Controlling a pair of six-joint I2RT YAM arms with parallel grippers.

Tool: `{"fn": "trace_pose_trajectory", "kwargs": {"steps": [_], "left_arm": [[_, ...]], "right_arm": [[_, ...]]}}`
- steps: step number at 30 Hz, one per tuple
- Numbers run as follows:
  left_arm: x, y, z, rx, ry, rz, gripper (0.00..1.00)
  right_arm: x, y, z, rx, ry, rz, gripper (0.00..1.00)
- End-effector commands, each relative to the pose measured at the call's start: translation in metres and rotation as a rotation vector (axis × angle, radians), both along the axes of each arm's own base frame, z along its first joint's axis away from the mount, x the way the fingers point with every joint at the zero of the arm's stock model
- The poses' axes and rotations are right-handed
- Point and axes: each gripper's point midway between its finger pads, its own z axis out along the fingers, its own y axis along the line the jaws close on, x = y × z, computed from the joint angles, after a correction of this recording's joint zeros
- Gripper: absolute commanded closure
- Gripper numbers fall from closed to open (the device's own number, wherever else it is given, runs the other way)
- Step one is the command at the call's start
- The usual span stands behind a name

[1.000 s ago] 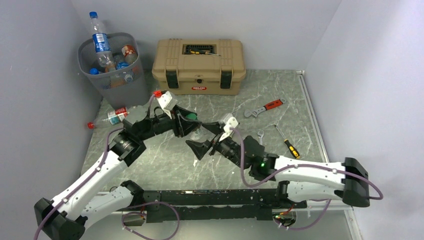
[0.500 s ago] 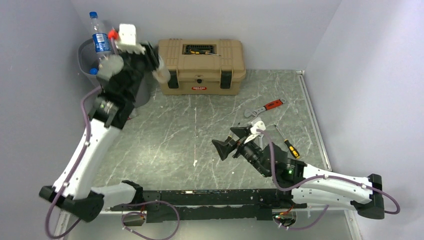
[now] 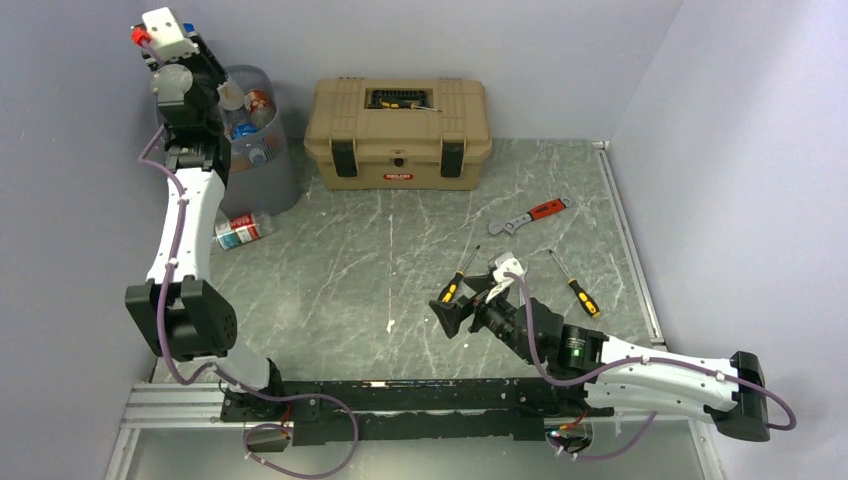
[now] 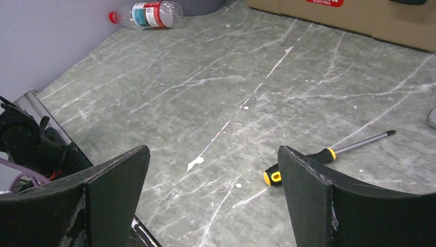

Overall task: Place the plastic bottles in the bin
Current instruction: Place the plastic bottle in the trash bin.

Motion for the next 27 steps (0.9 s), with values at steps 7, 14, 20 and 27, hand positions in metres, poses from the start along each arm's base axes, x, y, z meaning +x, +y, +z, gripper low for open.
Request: {"fn": "trace_pose_trajectory", "kwargs": {"steps": [7,14,20,27], "left_arm": [[0.042,0.015,-0.016,0.143,-0.108,-0.108,1.00],[0.065,0.013,-0.063,0.339,-0.119,-0.126,1.00],[0.075,0.017,-0.088,0.470,-0.124,-0.102,1.00],[0.066,0.017,-0.091,0.514,-0.135,-0.055,0.76]], "right_arm": [[-0.002,-0.006,0.009,0.088,0.001,-0.012,0.00],[0.001,-0.010,0.002,0.069,0.010,-0.039,0.01],[0.003,-0.010,-0.003,0.061,0.011,-0.046,0.01],[0.004,-0.007,-0.006,0.050,0.011,-0.049,0.01]]}}
